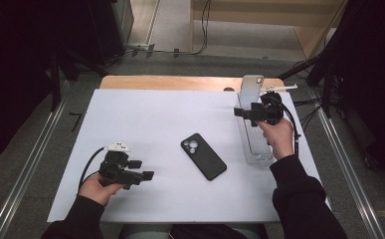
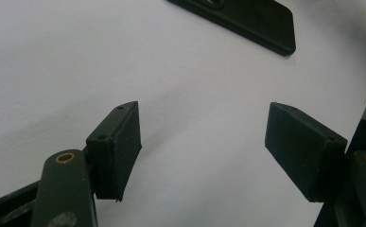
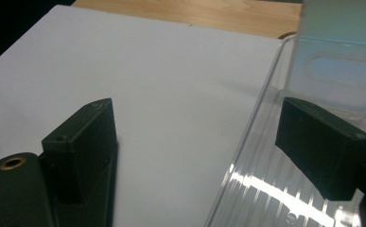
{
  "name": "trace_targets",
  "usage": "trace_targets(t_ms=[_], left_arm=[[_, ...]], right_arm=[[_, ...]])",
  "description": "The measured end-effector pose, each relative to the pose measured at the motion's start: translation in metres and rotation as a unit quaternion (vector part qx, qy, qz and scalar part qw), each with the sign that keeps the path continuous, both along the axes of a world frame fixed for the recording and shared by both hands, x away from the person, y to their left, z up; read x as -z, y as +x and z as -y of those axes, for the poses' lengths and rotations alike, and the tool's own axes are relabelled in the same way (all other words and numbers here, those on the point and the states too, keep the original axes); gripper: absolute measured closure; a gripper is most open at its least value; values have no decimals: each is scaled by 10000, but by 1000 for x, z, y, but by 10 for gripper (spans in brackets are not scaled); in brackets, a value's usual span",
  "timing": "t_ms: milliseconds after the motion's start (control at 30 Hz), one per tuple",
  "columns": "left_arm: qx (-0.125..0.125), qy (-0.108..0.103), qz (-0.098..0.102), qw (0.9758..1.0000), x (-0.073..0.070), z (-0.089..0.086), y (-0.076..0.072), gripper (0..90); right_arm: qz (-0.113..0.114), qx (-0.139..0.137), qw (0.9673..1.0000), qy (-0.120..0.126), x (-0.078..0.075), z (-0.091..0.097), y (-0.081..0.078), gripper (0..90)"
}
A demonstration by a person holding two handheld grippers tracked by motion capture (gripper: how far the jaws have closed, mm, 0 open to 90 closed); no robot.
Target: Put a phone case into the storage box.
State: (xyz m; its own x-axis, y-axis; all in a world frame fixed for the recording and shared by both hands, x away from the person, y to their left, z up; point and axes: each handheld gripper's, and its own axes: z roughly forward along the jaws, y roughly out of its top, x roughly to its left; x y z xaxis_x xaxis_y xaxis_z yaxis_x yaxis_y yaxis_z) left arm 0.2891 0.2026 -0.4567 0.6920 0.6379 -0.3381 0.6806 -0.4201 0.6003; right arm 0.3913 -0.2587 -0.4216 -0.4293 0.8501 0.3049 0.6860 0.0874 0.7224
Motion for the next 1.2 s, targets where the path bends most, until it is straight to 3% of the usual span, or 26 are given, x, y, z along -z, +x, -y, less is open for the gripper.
trace_targets(t_ms=[433, 700, 800, 933, 1200], left_arm=[[76, -69, -25, 9999, -1, 2, 5, 279], [123, -108, -64, 9998, -2, 2, 5, 279], [136, -179, -115, 9997, -2, 2, 5, 284], [136, -126, -90, 9998, -2, 2, 4, 282], [137, -211, -102, 9996, -3, 1, 5, 283]], right_arm=[[110, -699, 9975, 59, -7, -9, -36, 141], [204, -927, 9955, 41, -7, -13, -52, 188], [154, -1010, 9948, -2, -5, -15, -58, 191], [139, -1220, 9924, -89, -4, -19, -66, 192], [142, -1416, 9898, -54, 2, -24, -85, 192]])
